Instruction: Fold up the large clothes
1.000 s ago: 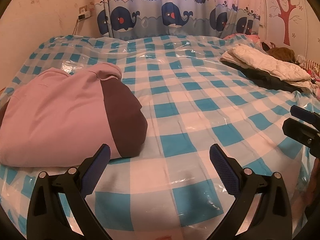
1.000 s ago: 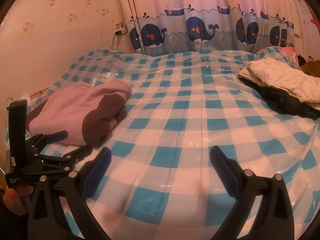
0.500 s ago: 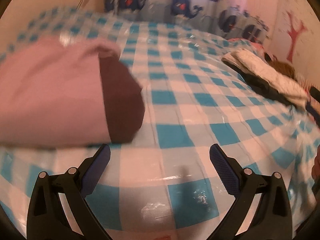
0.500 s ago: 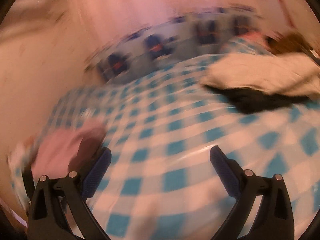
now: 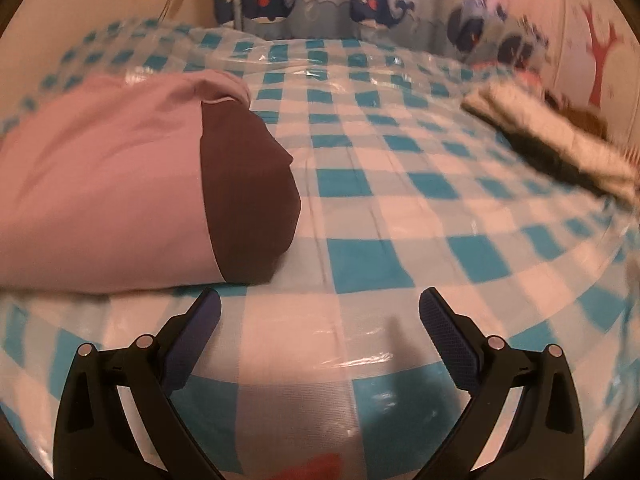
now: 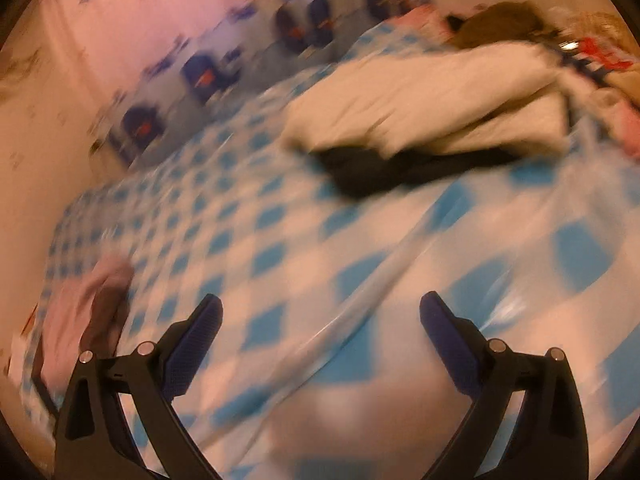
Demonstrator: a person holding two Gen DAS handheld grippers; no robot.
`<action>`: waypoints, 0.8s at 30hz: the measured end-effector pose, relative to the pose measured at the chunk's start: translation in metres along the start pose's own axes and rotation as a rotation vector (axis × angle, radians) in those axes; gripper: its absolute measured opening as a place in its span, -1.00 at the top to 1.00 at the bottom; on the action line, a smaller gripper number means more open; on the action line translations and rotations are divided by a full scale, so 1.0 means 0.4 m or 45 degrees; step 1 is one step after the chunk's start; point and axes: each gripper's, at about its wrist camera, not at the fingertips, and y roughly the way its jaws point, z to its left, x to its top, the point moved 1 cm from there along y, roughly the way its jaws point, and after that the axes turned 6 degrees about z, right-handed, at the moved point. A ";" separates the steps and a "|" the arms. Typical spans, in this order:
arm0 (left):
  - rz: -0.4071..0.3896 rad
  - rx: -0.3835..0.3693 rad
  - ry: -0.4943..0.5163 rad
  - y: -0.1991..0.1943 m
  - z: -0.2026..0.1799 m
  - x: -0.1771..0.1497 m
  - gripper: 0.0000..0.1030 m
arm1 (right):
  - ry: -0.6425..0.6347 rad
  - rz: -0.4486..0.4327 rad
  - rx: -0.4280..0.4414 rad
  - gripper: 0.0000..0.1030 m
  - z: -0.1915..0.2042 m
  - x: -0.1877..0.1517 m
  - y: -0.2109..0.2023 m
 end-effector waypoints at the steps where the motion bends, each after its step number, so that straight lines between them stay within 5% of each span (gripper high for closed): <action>1: 0.022 0.000 0.012 0.001 -0.001 0.004 -0.86 | -0.029 0.030 0.039 -0.85 0.039 -0.020 0.015; 9: -0.046 -0.049 -0.041 -0.043 0.022 0.067 -0.86 | -0.197 0.059 0.262 -0.85 0.402 -0.061 0.093; 13: -0.091 0.002 -0.029 -0.057 0.024 0.084 -0.86 | -0.253 -0.025 0.263 -0.85 0.551 -0.110 0.113; 24: -0.184 0.046 -0.061 -0.121 0.072 0.083 -0.86 | -0.509 -0.149 0.257 -0.85 0.697 -0.266 0.165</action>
